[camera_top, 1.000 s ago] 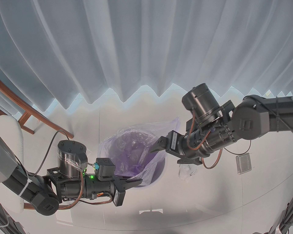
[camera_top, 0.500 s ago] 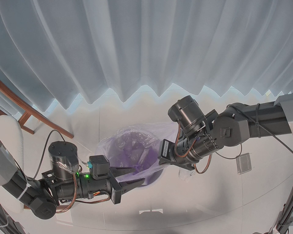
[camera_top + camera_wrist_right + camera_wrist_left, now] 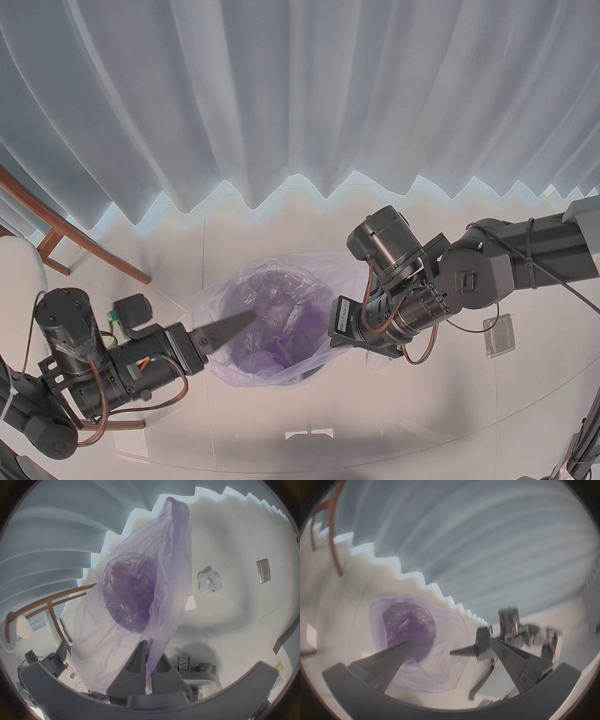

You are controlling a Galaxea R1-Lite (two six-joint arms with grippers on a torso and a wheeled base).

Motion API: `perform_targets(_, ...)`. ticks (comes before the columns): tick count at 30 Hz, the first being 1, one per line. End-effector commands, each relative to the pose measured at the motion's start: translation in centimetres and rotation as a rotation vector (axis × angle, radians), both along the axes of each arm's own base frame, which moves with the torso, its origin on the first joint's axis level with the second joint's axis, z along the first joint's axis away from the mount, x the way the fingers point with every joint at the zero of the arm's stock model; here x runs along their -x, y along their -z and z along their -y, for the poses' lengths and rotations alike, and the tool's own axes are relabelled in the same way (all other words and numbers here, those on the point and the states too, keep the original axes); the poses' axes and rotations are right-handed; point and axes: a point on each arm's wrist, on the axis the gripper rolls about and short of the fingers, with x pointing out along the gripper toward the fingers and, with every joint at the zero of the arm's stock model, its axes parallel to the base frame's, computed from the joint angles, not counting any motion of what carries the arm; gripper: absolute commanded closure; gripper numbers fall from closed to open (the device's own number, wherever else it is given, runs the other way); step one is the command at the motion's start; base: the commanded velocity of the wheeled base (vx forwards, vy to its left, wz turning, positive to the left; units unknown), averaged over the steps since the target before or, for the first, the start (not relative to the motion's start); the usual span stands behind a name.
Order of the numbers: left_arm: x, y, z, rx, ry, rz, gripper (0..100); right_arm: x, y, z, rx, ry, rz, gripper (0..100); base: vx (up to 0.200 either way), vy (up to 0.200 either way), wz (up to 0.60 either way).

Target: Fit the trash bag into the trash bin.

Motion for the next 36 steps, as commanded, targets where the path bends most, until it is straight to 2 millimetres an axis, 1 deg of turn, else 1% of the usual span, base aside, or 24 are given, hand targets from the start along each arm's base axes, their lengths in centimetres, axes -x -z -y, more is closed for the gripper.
perform_targets(1,3.0,-2.6,-2.7,0.32,-0.261,-0.087,0,0.3,0.5,0.2,0.013,-0.002,-0.015,100,0.0,0.0,0.0)
perform_targets(2,3.8,-2.1,-2.8,0.324,-0.267,-0.126,0,0.3,0.5,0.2,0.014,-0.002,-0.016,100,0.0,0.0,0.0)
perform_targets(5,6.1,-0.3,-3.6,0.236,-0.273,-0.244,0,0.2,0.8,0.1,0.019,-0.002,-0.022,100,0.0,0.0,0.0)
perform_targets(8,6.5,0.9,-3.9,0.162,-0.301,-0.345,0,0.2,1.1,-0.2,0.021,-0.008,-0.023,100,0.0,0.0,0.0)
perform_targets(9,6.5,0.9,-4.0,0.157,-0.303,-0.353,0,0.3,1.2,-0.3,0.021,-0.01,-0.023,100,0.0,0.0,0.0)
perform_targets(10,6.6,1.4,-4.0,0.128,-0.311,-0.395,0,0.2,1.3,-0.4,0.017,-0.011,-0.019,100,0.0,0.0,0.0)
perform_targets(12,6.6,1.6,-3.7,0.113,-0.309,-0.447,0,0.0,1.6,-0.6,0.015,-0.009,-0.02,100,0.0,0.0,0.0)
perform_targets(14,5.9,1.6,-3.1,0.118,-0.306,-0.491,0,0.0,1.8,-0.6,0.018,-0.01,-0.023,100,0.0,0.0,0.0)
perform_targets(18,4.1,1.5,-1.1,0.132,-0.293,-0.55,0,0.0,1.8,-0.6,0.02,-0.01,-0.024,100,0.0,0.0,0.0)
perform_targets(21,2.6,2.3,0.5,0.11,-0.291,-0.583,0,0.0,1.8,-0.6,0.02,-0.01,-0.024,100,0.0,0.0,0.0)
perform_targets(23,1.7,2.9,1.1,0.096,-0.3,-0.605,0,0.0,1.8,-0.6,0.02,-0.008,-0.023,100,0.0,0.0,0.0)
perform_targets(27,1.0,4.9,1.7,0.046,-0.327,-0.678,0,-0.1,1.9,-0.6,0.024,-0.006,-0.027,100,0.0,0.0,0.0)
perform_targets(31,0.5,5.3,1.6,0.058,-0.345,-0.677,0,-0.1,1.8,-0.5,0.021,-0.003,-0.025,100,0.0,0.0,0.0)
perform_targets(32,0.5,5.3,1.6,0.058,-0.345,-0.677,100,-0.1,1.8,-0.5,0.021,-0.003,-0.025,100,0.0,0.0,0.0)
perform_targets(33,0.2,5.1,1.7,0.089,-0.343,-0.65,100,0.0,2.0,-0.3,0.028,-0.003,-0.031,100,0.0,0.0,0.0)
perform_targets(35,0.2,5.1,1.8,0.098,-0.335,-0.638,100,0.2,2.2,-0.1,0.034,-0.001,-0.036,100,0.0,0.0,0.0)
perform_targets(36,0.7,5.6,1.6,0.072,-0.335,-0.641,100,0.3,2.5,0.2,0.049,0.007,-0.045,100,0.0,0.0,0.0)
